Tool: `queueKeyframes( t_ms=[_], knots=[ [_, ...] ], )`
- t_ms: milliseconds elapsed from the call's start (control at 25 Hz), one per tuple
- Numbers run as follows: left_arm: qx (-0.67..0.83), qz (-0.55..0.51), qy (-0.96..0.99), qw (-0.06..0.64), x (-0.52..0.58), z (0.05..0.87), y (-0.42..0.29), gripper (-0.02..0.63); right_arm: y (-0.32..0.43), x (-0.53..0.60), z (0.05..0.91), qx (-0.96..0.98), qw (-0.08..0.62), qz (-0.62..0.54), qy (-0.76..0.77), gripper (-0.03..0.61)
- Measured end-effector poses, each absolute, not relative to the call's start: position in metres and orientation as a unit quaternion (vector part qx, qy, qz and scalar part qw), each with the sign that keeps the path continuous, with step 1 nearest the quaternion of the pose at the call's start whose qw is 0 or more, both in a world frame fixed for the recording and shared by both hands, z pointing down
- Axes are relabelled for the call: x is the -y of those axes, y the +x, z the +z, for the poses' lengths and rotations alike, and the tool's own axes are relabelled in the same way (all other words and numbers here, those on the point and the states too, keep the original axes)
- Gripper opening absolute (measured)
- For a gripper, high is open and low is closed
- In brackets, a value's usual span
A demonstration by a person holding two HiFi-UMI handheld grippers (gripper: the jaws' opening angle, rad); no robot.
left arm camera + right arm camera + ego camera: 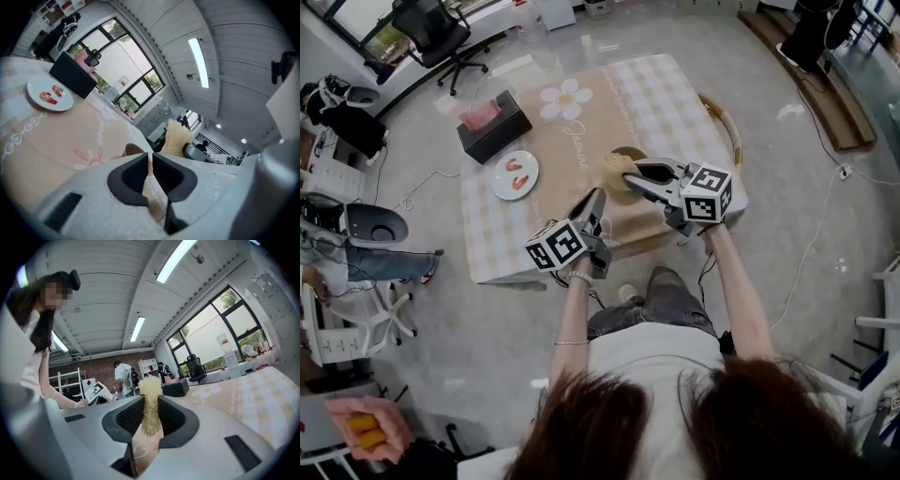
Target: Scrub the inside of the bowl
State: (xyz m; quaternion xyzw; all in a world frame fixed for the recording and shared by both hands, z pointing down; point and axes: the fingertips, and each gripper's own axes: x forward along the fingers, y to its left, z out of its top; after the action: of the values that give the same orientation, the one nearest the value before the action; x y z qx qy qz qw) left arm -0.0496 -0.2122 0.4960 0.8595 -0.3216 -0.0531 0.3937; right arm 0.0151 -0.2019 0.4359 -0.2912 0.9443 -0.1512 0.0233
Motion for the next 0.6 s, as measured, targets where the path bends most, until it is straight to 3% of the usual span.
queueKeyframes(
  t_ms=[600],
  knots=[
    [0.333, -0.021, 0.903, 0.269, 0.212, 0.473, -0.049, 0.029, 0.020, 0.198, 0.422, -0.933, 0.101, -0.135, -0.317, 0.078]
  ],
)
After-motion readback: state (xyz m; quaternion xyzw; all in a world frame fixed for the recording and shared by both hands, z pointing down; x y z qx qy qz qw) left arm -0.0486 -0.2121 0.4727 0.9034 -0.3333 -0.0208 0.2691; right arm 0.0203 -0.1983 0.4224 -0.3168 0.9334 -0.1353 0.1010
